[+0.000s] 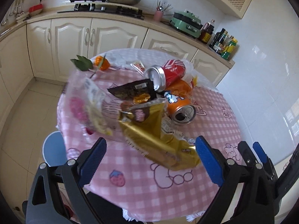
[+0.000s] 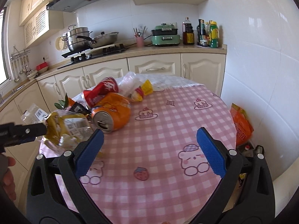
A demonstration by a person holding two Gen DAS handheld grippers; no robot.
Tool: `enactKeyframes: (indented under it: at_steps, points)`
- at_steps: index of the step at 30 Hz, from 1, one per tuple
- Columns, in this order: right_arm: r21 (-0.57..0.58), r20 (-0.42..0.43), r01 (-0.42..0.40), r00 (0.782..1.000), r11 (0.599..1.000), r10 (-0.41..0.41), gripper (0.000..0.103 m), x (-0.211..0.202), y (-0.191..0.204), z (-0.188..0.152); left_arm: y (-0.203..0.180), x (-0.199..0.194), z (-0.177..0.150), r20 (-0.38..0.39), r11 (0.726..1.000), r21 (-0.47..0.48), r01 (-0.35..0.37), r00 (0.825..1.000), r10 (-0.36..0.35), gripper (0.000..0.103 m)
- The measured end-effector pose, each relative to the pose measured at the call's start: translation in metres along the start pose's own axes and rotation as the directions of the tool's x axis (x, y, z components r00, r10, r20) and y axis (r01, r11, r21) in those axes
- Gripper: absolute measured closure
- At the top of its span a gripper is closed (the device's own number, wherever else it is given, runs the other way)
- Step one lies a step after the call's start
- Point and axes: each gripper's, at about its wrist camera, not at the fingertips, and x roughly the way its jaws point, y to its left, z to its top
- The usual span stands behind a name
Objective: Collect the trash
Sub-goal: 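Reach the left gripper to the gold snack bag and grasp it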
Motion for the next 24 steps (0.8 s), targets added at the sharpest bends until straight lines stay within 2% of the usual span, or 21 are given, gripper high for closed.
enactKeyframes:
  at_steps: [1, 2, 3, 4, 5, 7, 9, 13, 16, 18, 21, 23, 24]
  points:
    - [0.002, -0.003, -0.001, 1.0, 1.0, 0.001, 0.006, 0.001, -0.002, 0.0, -0.005, 0.006, 0.001, -0.008, 1.0, 0.003, 0.007, 1.0, -0.007, 0.012]
    - [0.003, -0.007, -0.002, 1.0, 1.0, 0.002, 0.006, 0.003, -0.004, -0.001, -0.01, 0.012, 0.002, -0.015, 1.0, 0.016, 0.002, 1.0, -0.002, 0.019]
    - [0.002, -0.008, -0.003, 1.0, 1.0, 0.003, 0.006, 0.004, -0.005, -0.001, -0.011, 0.012, 0.004, -0.027, 1.0, 0.021, -0.001, 1.0, 0.002, 0.041]
    - [0.001, -0.009, -0.004, 1.0, 1.0, 0.004, 0.006, 0.004, -0.006, -0.001, -0.011, 0.017, 0.005, -0.049, 1.0, 0.019, 0.013, 0.999, -0.012, 0.056]
    - [0.0, -0.01, -0.004, 1.0, 1.0, 0.004, 0.006, 0.005, -0.006, -0.002, -0.011, 0.02, 0.004, -0.066, 0.999, 0.007, 0.04, 0.997, -0.039, 0.062]
    - [0.001, -0.011, -0.007, 1.0, 1.0, 0.007, 0.006, 0.006, -0.008, -0.002, -0.01, 0.026, 0.002, -0.088, 0.998, 0.0, 0.062, 0.994, -0.062, 0.089]
    - [0.004, -0.01, -0.004, 1.0, 1.0, 0.004, 0.006, 0.006, -0.008, -0.002, -0.015, 0.026, 0.001, -0.082, 0.994, 0.011, 0.111, 0.991, -0.11, 0.096]
    - [0.016, -0.009, -0.001, 1.0, 1.0, 0.001, 0.006, 0.005, -0.01, -0.001, -0.028, 0.015, 0.0, -0.033, 0.991, 0.062, 0.121, 0.992, -0.119, 0.098]
    - [0.013, -0.006, -0.01, 1.0, 1.0, 0.01, 0.006, 0.002, -0.006, 0.001, -0.027, -0.013, 0.002, 0.052, 0.991, 0.079, 0.111, 0.992, -0.115, 0.098]
    - [0.008, -0.002, -0.026, 1.0, 1.0, 0.026, 0.006, 0.0, 0.0, 0.003, -0.023, -0.039, 0.005, 0.119, 0.989, 0.089, 0.116, 0.985, -0.126, 0.099]
    - [-0.019, 0.007, -0.087, 0.996, 0.996, 0.088, 0.006, -0.003, 0.018, 0.009, -0.005, -0.092, 0.01, 0.252, 0.992, 0.087, 0.086, 0.962, -0.106, 0.099]
    - [-0.057, 0.004, -0.14, 0.99, 0.989, 0.14, 0.006, -0.003, 0.039, 0.01, 0.013, -0.125, 0.013, 0.337, 0.998, 0.066, 0.023, 0.941, -0.044, 0.099]
    - [-0.076, -0.003, -0.168, 0.986, 0.983, 0.168, 0.006, -0.003, 0.051, 0.01, 0.025, -0.141, 0.011, 0.374, 0.998, 0.05, -0.034, 0.927, 0.013, 0.099]
